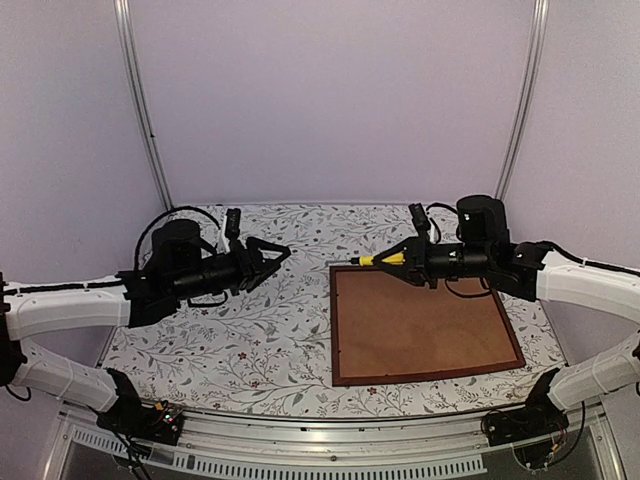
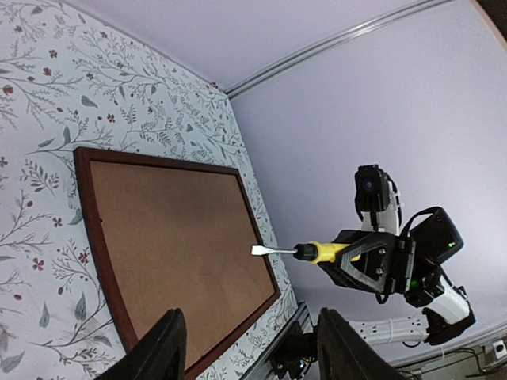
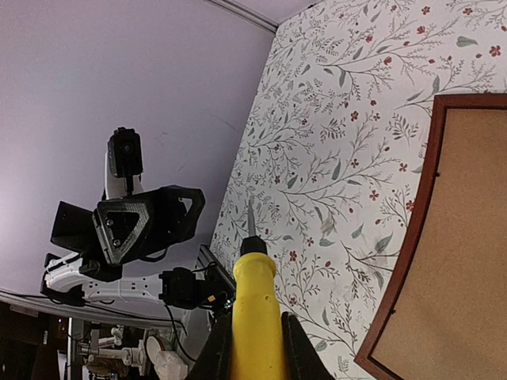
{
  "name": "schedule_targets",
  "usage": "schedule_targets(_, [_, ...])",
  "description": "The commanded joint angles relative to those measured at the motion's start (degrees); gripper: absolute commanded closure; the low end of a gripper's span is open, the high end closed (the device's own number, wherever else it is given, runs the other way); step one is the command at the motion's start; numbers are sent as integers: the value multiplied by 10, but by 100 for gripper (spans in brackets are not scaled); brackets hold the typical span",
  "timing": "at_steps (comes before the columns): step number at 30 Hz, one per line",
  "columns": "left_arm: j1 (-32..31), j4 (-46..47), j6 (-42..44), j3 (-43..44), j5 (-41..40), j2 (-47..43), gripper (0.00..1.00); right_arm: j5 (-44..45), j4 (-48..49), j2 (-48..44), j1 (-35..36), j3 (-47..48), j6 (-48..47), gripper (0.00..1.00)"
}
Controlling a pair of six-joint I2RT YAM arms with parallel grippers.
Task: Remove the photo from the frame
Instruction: Hold the photo frame at the center of the board.
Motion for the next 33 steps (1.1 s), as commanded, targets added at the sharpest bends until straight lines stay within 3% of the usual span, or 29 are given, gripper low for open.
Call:
schedule_targets(1, [4,-108,50,39,53,71,43,-63,-84,-25,-28,-40,-47,100])
schedule_targets(9, [-17,-116,63,72,122,192,49,-121,-106,-15,-34,-104,-70,100])
schedule_targets(20, [-67,-124,70,115,151,326,60,-121,-92,12,-35,-140,-79,100])
schedule_targets(33, [-87,-113,72,131,171,389,72,-116,-54,68,-34,-153,-84,100])
